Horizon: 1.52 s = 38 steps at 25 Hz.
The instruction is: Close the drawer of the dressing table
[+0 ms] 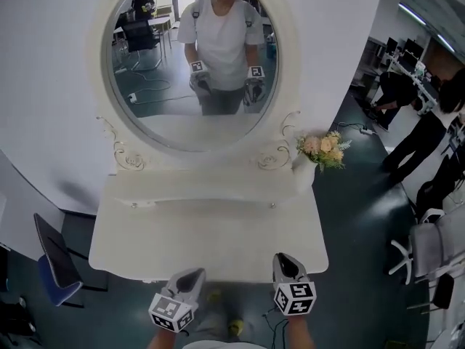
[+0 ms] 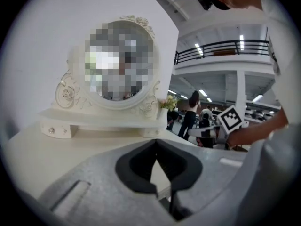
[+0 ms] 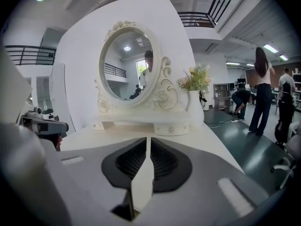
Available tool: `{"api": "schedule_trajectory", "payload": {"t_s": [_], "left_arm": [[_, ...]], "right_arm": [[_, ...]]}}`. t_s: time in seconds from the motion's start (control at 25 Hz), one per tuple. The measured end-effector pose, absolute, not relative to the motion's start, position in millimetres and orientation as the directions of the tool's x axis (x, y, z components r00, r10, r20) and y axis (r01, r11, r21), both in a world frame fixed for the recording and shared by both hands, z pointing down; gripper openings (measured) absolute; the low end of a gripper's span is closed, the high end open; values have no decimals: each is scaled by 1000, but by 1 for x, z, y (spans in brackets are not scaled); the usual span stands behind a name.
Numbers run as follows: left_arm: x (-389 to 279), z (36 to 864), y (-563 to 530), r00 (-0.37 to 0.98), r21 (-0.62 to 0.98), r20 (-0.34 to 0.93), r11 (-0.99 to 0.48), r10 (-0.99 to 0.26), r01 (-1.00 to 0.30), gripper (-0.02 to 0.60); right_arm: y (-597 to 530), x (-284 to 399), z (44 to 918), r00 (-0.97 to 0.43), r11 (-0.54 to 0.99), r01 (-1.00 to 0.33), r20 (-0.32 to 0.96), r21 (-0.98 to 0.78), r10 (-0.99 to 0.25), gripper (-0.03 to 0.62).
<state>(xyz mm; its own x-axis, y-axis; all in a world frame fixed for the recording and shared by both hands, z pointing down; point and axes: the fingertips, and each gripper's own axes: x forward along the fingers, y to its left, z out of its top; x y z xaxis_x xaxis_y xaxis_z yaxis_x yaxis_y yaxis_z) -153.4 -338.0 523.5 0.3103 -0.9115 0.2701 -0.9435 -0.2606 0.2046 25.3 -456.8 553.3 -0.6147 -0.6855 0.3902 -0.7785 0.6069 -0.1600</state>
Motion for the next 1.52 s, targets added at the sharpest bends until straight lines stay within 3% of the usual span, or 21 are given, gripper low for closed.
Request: {"api": "schedule_trajectory", "payload": {"t_s": [0.76,1.52], "left_arm": [[-151,470,-257,255,146,166,-232,-953,-962,-2],[-153,442,-239,254,88,110,-245,-961,-966,-2]], "right_arm": [[-345,65,509,-642,640,-757,327,-127,-694,2],[-320,79,482,-628,627,-773,266,-97,-732,2]]}}
